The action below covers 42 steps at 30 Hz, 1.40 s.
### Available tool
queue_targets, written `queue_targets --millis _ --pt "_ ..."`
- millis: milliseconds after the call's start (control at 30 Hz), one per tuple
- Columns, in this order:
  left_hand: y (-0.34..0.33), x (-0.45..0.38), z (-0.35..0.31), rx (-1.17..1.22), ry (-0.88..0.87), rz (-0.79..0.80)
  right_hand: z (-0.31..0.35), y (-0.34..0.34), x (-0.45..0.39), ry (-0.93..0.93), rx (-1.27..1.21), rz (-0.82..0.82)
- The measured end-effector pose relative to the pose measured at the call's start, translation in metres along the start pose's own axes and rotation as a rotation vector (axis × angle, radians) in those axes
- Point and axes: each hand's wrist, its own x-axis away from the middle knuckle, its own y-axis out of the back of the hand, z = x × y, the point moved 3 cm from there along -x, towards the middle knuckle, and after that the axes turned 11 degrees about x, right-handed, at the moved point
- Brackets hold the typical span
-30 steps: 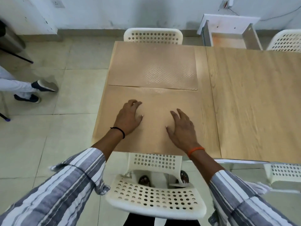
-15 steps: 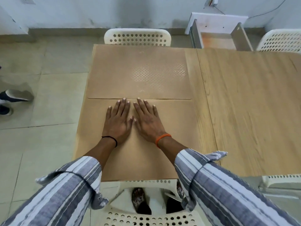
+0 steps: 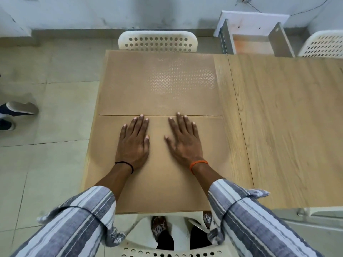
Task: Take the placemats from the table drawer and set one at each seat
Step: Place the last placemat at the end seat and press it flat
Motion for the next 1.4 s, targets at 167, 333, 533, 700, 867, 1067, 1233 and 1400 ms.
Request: queue_targets --millis 167,333,533,700,867,1067,1233,1400 --pt "0.001 0.001 -0.001 0.009 0.000 -0.005 -0.067 0.004 0.011 -0.211 0.049 -0.007" --pt "0.000 0.001 -0.002 0.012 0.004 -0.014 -0.091 0.005 0.015 -0.261 0.037 0.003" --pt "0.002 0.001 -0.004 0.015 0.007 -0.010 -0.071 0.005 0.101 -0.227 0.020 0.023" --pt "0.003 0.002 -0.004 0.026 0.017 -0.003 -0.057 0.001 0.178 -0.264 0.073 0.023" --pt "0.001 0.000 -0.005 0.011 0.021 0.010 -0.059 -0.002 0.179 -0.260 0.087 0.013" --pt "-0.025 0.062 -0.090 0.140 0.050 0.001 -0.059 -0.004 0.180 -0.266 0.075 -0.015" --pt "-0.073 0.134 -0.160 0.137 0.060 0.078 -0.060 -0.009 0.179 -0.260 0.077 -0.029" --pt "-0.067 0.138 -0.145 0.034 0.035 0.099 -0.061 -0.009 0.180 -0.256 0.073 -0.051"
